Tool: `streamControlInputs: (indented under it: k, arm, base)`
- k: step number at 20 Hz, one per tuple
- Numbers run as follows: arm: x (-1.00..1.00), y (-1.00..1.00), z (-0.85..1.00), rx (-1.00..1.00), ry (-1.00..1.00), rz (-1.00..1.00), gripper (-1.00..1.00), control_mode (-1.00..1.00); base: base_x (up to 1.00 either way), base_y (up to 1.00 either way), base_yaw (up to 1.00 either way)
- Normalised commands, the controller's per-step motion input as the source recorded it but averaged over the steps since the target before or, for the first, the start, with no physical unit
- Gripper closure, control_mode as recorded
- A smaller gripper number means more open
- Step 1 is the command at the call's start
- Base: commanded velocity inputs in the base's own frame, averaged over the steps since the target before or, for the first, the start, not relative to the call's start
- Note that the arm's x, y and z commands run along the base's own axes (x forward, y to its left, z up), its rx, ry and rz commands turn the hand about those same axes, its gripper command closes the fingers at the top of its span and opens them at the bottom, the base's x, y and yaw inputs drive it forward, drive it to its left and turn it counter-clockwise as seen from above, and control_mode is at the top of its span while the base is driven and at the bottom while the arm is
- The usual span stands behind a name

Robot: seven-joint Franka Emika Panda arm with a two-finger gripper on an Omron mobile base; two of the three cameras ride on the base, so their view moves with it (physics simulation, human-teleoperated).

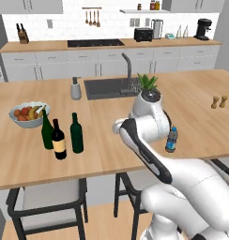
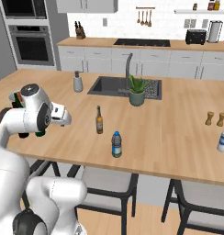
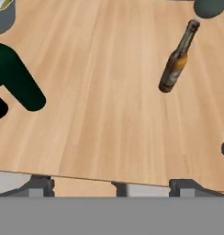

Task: Move the plastic bottles in the middle to the plastics group, and the glass bottles in the middle to the glass group.

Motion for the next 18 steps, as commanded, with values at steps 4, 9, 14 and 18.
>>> streamControlInputs:
  k: [4,9,14,18]
  arm:
    - [-0.28,-1.0,0.04,0.0,0.15,-0.27,-1.0,-1.0]
    - [-0.25,-1.0,0.24,0.07,0.17,-0.32,-1.0,-1.0]
    - [-0.14,-1.0,0.29,0.09,0.14,-0.32,-1.0,-1.0]
    - [0.0,-1.0,0.0,0.0,0.01,-0.02,-1.0,-1.0]
  base:
    - [0.0,0.0,0.0]
    - [0.0,0.0,0.0]
    - [0.0,0.0,0.0]
    - [0.0,0.0,0.0]
